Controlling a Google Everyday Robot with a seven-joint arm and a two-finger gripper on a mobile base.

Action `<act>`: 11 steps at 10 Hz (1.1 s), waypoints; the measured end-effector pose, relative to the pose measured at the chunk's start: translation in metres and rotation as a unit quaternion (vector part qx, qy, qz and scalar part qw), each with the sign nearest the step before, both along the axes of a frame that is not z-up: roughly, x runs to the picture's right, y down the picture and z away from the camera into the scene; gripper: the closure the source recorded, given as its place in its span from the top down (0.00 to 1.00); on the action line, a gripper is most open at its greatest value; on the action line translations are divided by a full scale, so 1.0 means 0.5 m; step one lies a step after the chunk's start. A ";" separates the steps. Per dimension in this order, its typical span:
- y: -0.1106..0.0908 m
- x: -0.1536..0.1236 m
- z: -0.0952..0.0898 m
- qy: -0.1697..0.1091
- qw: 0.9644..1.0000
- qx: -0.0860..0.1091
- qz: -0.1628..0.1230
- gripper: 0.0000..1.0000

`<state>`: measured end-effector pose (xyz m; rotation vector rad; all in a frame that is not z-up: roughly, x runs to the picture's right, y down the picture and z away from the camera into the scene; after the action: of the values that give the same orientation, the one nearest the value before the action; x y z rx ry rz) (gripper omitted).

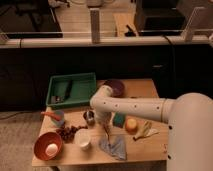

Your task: Place fork in red bowl

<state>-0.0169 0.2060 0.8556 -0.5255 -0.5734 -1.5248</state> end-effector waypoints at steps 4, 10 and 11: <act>0.003 0.014 -0.005 0.008 1.000 0.007 0.013 0.00; -0.043 0.019 -0.046 0.038 0.998 0.027 0.033 0.00; -0.053 0.010 -0.054 0.049 0.998 0.025 0.035 0.00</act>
<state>-0.0121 0.1797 0.8284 -0.5336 -0.4723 -1.4353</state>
